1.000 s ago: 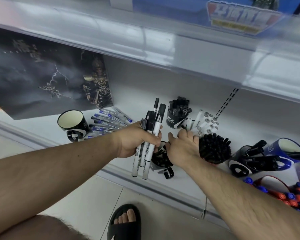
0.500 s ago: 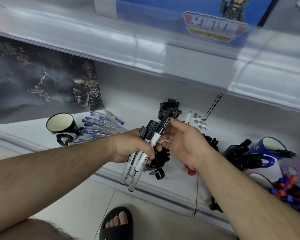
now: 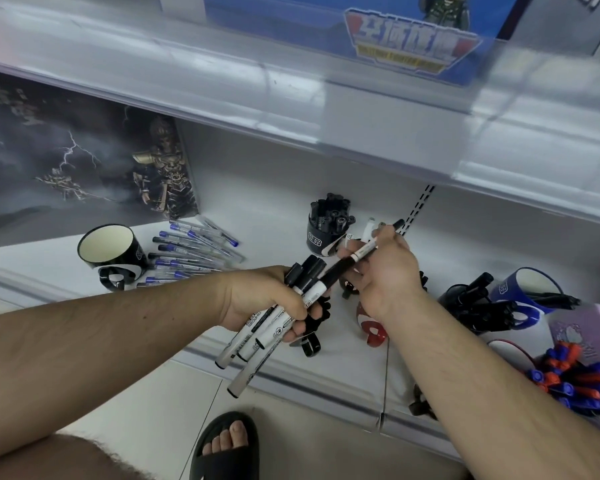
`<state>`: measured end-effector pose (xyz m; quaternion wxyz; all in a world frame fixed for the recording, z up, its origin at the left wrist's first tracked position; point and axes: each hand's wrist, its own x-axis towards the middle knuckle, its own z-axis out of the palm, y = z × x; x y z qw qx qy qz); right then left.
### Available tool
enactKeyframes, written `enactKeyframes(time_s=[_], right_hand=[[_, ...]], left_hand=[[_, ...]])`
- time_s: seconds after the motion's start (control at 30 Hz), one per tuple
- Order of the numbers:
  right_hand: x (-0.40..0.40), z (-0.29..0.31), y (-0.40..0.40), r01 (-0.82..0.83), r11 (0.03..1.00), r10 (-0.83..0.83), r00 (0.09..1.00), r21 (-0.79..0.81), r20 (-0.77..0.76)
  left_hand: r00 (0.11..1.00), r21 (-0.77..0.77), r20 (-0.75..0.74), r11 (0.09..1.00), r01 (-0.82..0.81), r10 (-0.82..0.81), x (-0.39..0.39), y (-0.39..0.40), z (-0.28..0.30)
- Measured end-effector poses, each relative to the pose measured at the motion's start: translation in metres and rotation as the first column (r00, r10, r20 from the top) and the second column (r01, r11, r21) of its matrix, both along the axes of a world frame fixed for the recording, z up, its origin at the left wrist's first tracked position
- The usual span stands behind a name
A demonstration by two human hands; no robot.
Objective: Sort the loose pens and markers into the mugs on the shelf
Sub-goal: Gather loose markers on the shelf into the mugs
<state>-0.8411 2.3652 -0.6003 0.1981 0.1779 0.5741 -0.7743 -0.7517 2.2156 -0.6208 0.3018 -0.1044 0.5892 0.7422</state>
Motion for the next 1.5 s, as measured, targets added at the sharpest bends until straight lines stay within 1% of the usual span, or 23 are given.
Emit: enactKeyframes(time_s=[0.1, 0.2, 0.3, 0.37, 0.4, 0.47, 0.53, 0.6, 0.63, 0.67, 0.73, 0.77, 0.83, 0.93, 1.0, 1.13, 1.23, 1.33, 1.37, 1.4, 1.43, 1.47, 1.5], right_hand=[[-0.003, -0.001, 0.012, 0.034, 0.994, -0.021, 0.992, -0.105, 0.122], [0.003, -0.009, 0.024, -0.103, 0.980, 0.136, 0.971, -0.170, 0.198], [0.015, -0.011, 0.035, -0.236, 0.958, 0.266, 0.945, -0.163, 0.192], [0.023, -0.010, 0.040, -0.344, 0.938, 0.347, 0.929, -0.050, 0.132], [0.028, -0.009, 0.043, -0.434, 0.899, 0.427, 0.900, 0.068, 0.089], [0.032, -0.008, 0.044, -0.569, 0.758, 0.590, 0.806, 0.320, 0.035], [0.030, -0.012, 0.041, -0.600, 0.591, 0.704, 0.710, 0.539, 0.019], [0.025, -0.015, 0.038, -0.527, 0.379, 0.791, 0.611, 0.761, 0.029], [0.023, -0.015, 0.036, -0.458, 0.309, 0.818, 0.576, 0.833, 0.014], [0.021, -0.016, 0.032, -0.381, 0.293, 0.826, 0.563, 0.877, -0.031], [0.019, -0.017, 0.021, -0.224, 0.345, 0.807, 0.567, 0.912, -0.166], [0.020, -0.021, 0.014, -0.138, 0.360, 0.809, 0.540, 0.923, -0.235], [0.019, -0.038, -0.004, -0.040, 0.329, 0.864, 0.417, 0.943, -0.284], [0.019, -0.065, -0.028, -0.011, 0.212, 0.943, 0.265, 0.977, -0.201], [0.020, -0.076, -0.037, 0.010, 0.133, 0.962, 0.239, 0.991, -0.132], [0.023, -0.094, -0.038, 0.115, -0.094, 0.987, 0.144, 0.989, 0.077], [0.020, -0.097, -0.034, -0.044, -0.231, 0.968, 0.094, 0.972, 0.234], [0.014, -0.088, -0.036, -0.094, -0.307, 0.949, 0.041, 0.947, 0.312], [0.012, -0.083, -0.037, -0.123, -0.305, 0.949, 0.045, 0.944, 0.312], [0.011, -0.077, -0.037, -0.170, -0.239, 0.962, 0.094, 0.956, 0.257], [0.011, -0.069, -0.037, -0.218, -0.062, 0.971, 0.211, 0.974, 0.110], [0.012, -0.058, -0.035, -0.247, 0.224, 0.909, 0.401, 0.943, -0.111], [0.015, -0.044, -0.032, -0.248, 0.533, 0.739, 0.603, 0.809, -0.301]], left_hand=[[0.991, 0.018, -0.021, 0.991, -0.130, 0.130, -0.003, -0.009, -0.003], [0.967, 0.046, -0.029, 0.967, -0.252, 0.253, -0.008, -0.015, -0.002], [0.954, 0.074, -0.042, 0.954, -0.292, 0.296, -0.011, -0.015, 0.001], [0.945, 0.065, -0.063, 0.947, -0.316, 0.320, -0.011, -0.016, 0.002], [0.937, 0.062, -0.075, 0.939, -0.338, 0.342, -0.011, -0.017, 0.002], [0.910, 0.062, -0.081, 0.913, -0.403, 0.407, -0.010, -0.021, 0.001], [0.875, 0.075, -0.073, 0.877, -0.474, 0.479, -0.009, -0.026, -0.004], [0.847, 0.106, -0.071, 0.848, -0.519, 0.528, -0.008, -0.031, -0.008], [0.839, 0.116, -0.068, 0.840, -0.531, 0.540, -0.008, -0.032, -0.008], [0.836, 0.117, -0.066, 0.836, -0.536, 0.545, -0.007, -0.034, -0.008], [0.842, 0.114, -0.073, 0.843, -0.526, 0.535, -0.005, -0.037, -0.006], [0.846, 0.118, -0.077, 0.847, -0.519, 0.528, -0.004, -0.038, -0.006], [0.846, 0.128, -0.084, 0.847, -0.516, 0.527, -0.002, -0.039, -0.007], [0.845, 0.086, -0.093, 0.849, -0.521, 0.527, 0.001, -0.039, -0.007], [0.848, 0.062, -0.104, 0.855, -0.516, 0.519, 0.001, -0.041, -0.006], [0.844, 0.040, -0.143, 0.855, -0.517, 0.517, 0.001, -0.044, -0.002], [0.848, 0.039, -0.191, 0.867, -0.497, 0.494, 0.001, -0.043, 0.003], [0.864, -0.026, -0.285, 0.898, -0.440, 0.415, 0.003, -0.038, 0.011], [0.865, -0.063, -0.314, 0.901, -0.430, 0.391, 0.004, -0.035, 0.014], [0.866, -0.108, -0.346, 0.902, -0.418, 0.360, 0.005, -0.033, 0.017], [0.867, -0.165, -0.382, 0.899, -0.405, 0.320, 0.006, -0.030, 0.019], [0.868, -0.231, -0.419, 0.893, -0.386, 0.267, 0.006, -0.030, 0.021], [0.869, -0.296, -0.447, 0.881, -0.368, 0.213, 0.007, -0.030, 0.022]])
